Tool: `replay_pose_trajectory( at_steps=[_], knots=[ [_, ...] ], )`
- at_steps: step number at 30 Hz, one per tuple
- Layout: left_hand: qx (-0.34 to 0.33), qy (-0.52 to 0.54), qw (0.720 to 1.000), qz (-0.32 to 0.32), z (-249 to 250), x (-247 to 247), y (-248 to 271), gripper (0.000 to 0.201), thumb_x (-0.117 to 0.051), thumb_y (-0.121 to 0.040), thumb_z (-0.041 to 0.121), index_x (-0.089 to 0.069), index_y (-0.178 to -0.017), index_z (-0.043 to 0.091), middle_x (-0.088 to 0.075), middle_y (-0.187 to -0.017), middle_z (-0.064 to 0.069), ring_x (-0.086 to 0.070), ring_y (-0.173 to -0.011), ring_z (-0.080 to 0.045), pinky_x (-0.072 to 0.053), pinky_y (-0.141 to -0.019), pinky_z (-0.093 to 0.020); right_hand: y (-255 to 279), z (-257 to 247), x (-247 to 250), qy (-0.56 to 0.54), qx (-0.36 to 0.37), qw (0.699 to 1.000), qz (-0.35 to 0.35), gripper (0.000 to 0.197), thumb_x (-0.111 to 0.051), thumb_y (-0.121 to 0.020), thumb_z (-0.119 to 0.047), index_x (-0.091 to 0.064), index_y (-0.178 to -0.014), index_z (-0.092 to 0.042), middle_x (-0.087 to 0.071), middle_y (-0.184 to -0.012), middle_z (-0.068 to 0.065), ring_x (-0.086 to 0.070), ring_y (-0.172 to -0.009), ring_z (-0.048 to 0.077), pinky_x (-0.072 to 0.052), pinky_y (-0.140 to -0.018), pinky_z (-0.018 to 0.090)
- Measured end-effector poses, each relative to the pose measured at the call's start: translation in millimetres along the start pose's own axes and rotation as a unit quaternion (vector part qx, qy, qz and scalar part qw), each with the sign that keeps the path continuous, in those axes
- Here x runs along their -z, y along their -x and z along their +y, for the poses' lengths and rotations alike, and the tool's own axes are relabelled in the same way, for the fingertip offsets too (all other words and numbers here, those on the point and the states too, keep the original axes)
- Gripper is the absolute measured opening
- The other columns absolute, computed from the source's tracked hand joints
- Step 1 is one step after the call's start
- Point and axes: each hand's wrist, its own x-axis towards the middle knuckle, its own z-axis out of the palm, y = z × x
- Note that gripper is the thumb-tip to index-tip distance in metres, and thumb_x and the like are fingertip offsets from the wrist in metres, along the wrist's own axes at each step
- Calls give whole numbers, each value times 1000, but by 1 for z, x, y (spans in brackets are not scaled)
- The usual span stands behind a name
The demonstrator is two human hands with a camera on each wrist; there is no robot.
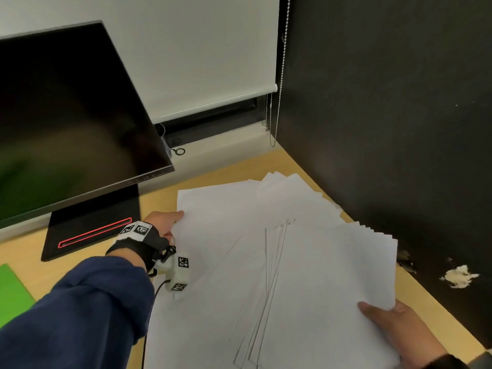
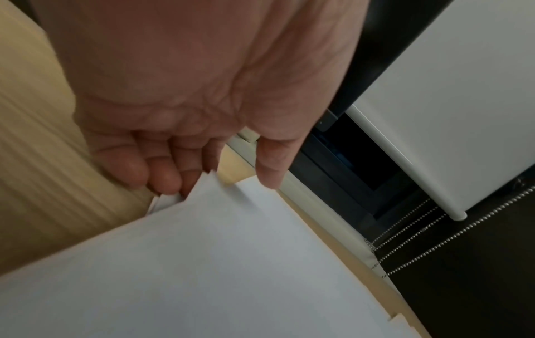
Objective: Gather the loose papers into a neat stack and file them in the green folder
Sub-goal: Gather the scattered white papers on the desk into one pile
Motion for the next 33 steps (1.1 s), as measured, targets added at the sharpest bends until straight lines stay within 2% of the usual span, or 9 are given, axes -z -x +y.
replay_pose_trajectory(
  at_steps=[3, 7, 10, 14, 18, 20, 24, 27, 33],
  knots=[
    [-11, -39, 999, -11, -2, -5, -1, 39, -70, -90, 45, -63, -88, 7, -58, -72, -11, -53, -66, -26, -46, -71, -33, 1, -4, -1, -3, -10, 1000, 4, 29, -75, -85, -24, -59, -108, -16, -73, -101, 20, -69, -92, 43, -55, -86, 54],
    [-71, -124, 990, -17, 0, -10, 0, 35, -64, -94, 38, -62, -86, 4, -61, -70, -9, -55, -63, -26, -45, -65, -30, -1, -8, 3, -11, -25, 1000, 11, 22, -71, -89, -19, -53, -102, -15, -66, -91, 16, -61, -80, 38, -44, -57, 39],
    [-106, -146, 984, -7, 2, -9, 5, 29, -64, -95, 36, -58, -86, 10, -63, -78, -6, -65, -76, -28, -54, -71, -34, 1, -11, 2, -24, -31, 999, 2, 20, -71, -89, -16, -54, -100, -15, -67, -94, 17, -62, -82, 41, -47, -61, 41],
    [-62, -99, 992, -38, -4, -5, 2, 37, -73, -89, 39, -63, -86, 3, -57, -70, -8, -54, -64, -22, -45, -62, -28, 7, -11, -1, -45, -43, 998, -3, 26, -73, -86, -14, -56, -106, -16, -69, -105, 22, -65, -93, 47, -53, -84, 54],
    [-13, -55, 997, -59, -13, -4, 1, 37, -84, -78, 38, -64, -81, 8, -61, -76, -9, -54, -70, -25, -48, -74, -36, 12, -12, -2, -54, -38, 998, -2, 30, -73, -86, -15, -55, -111, -16, -69, -105, 21, -64, -95, 47, -53, -86, 55],
    [-16, -51, 995, -85, -14, -5, 3, 30, -83, -80, 32, -69, -87, 7, -69, -82, -11, -61, -77, -28, -51, -77, -37, 16, -12, -3, -61, -30, 998, -10, 18, -69, -89, -12, -56, -101, -15, -69, -100, 21, -64, -89, 46, -54, -74, 50],
    [-50, -14, 993, -110, -14, -10, 19, 12, -72, -92, 17, -67, -101, 12, -72, -92, -8, -65, -84, -25, -54, -75, -32, 20, -10, -2, -79, -12, 996, -26, 11, -65, -92, -8, -56, -91, -14, -68, -94, 20, -63, -81, 43, -48, -60, 41],
    [-58, 58, 988, -131, -21, -11, 32, 24, -66, -95, 5, -63, -118, 11, -73, -111, -14, -70, -89, -28, -62, -69, -34, 21, -11, -1, -80, 0, 996, -30, 11, -64, -92, -8, -55, -90, -14, -67, -91, 19, -63, -79, 41, -48, -58, 39],
    [-65, 113, 983, -131, -61, 10, 58, 28, -61, -95, -5, -65, -117, 10, -75, -110, -17, -69, -80, -27, -61, -52, -28, 21, -9, -2, -82, 4, 996, -33, 14, -68, -90, -10, -57, -96, -14, -69, -100, 22, -65, -90, 45, -54, -77, 51]
  ],
)
